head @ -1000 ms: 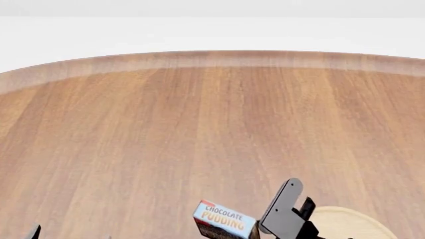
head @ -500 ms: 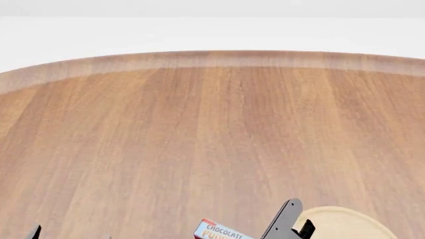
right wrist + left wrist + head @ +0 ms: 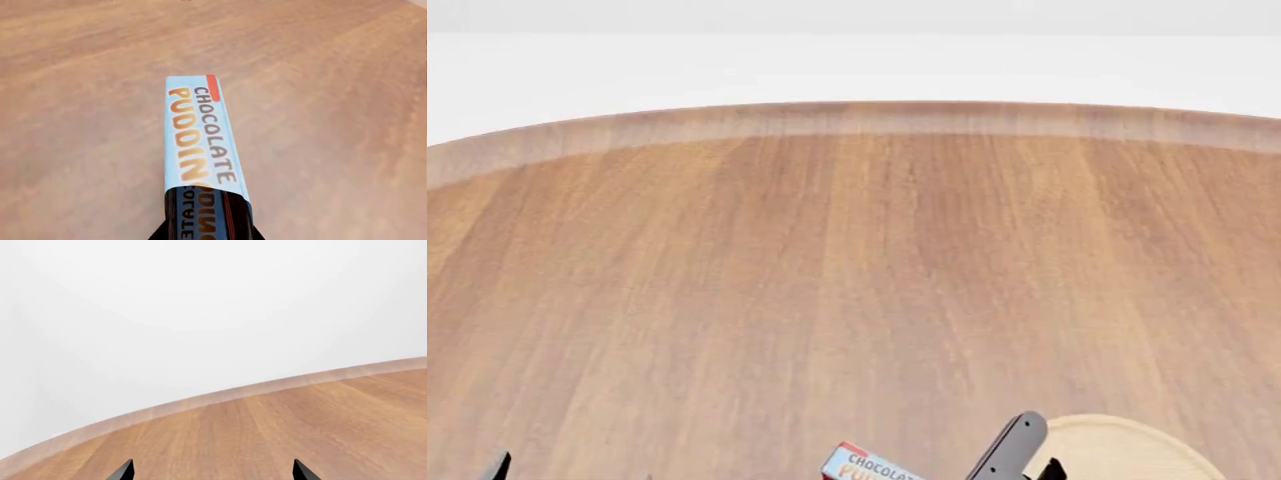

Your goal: Put the chocolate pudding to the left of the plate.

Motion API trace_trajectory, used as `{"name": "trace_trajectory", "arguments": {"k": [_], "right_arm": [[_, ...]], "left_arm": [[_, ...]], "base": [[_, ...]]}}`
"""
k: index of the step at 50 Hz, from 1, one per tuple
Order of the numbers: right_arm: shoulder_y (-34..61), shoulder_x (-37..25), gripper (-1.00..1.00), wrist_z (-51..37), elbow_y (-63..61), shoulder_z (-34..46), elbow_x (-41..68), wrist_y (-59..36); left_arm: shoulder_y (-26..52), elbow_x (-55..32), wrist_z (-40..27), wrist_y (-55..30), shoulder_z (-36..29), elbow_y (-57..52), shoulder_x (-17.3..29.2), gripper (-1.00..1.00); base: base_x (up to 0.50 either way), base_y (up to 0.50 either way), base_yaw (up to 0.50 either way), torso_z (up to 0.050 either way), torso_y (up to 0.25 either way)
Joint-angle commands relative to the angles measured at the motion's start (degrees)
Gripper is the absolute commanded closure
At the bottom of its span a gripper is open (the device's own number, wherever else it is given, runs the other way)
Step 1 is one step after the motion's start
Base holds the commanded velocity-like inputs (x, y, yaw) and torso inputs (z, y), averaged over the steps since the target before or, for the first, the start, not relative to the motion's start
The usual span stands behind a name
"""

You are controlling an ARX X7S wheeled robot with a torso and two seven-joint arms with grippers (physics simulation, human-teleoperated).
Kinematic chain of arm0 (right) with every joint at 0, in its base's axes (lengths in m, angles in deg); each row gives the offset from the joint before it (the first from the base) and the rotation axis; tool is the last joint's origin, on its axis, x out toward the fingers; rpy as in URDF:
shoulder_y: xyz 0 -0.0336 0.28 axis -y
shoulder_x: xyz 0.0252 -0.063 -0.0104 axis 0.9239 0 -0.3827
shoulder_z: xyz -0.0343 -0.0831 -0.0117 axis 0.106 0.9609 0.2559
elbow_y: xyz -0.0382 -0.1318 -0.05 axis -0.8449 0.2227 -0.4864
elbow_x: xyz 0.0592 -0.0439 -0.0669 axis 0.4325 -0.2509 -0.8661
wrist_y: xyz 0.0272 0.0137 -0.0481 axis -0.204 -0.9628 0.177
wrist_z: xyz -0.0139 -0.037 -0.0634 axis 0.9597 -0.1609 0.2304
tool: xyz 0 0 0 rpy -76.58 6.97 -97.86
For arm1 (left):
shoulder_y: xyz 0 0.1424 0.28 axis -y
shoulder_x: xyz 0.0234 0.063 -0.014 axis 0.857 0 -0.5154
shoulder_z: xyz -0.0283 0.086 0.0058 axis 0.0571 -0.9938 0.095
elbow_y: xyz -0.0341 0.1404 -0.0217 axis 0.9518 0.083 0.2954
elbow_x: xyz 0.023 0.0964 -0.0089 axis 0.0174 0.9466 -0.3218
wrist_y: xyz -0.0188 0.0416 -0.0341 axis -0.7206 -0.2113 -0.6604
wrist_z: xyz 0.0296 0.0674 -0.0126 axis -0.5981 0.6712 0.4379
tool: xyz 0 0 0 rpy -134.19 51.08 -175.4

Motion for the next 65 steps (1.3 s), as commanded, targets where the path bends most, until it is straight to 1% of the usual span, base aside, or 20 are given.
{"name": "trace_trajectory", "arguments": {"k": [1, 42, 43, 58, 65], "right_arm": [[-0.91, 0.03, 1.00, -0.42, 0.53, 0.11, -1.68, 0.26], [-1.66, 1.26, 1.00, -0.99, 0.54, 1.02, -2.01, 0.09], [-1.58, 1.28, -1.00, -1.00, 0.54, 1.15, -2.09, -0.31], [-1.15, 1.36, -1.00, -0.94, 0.54, 1.12, -1.83, -0.01], [-0.11, 0.92, -1.00, -0.21, 0.53, 0.60, -1.40, 1.99]], "left_arm": [[0.05, -0.08, -0.17, 0.00, -0.15, 0.03, 0.09, -1.00], [-0.14, -0.35, -0.73, -0.34, -0.50, -0.92, 0.73, -1.00], [-0.16, -0.36, -0.74, -0.36, -0.53, -0.97, 0.75, -1.00], [0.07, -0.52, -0.84, -0.15, -0.64, -0.61, 0.86, -1.00], [0.05, -0.54, -0.92, -0.10, -0.74, -0.63, 0.94, -1.00]], "base": [[0.00, 0.00, 0.00, 0.000, 0.000], [0.00, 0.00, 0.00, 0.000, 0.000], [0.00, 0.00, 0.00, 0.000, 0.000], [0.00, 0.00, 0.00, 0.000, 0.000], [0.00, 0.00, 0.00, 0.000, 0.000]]}}
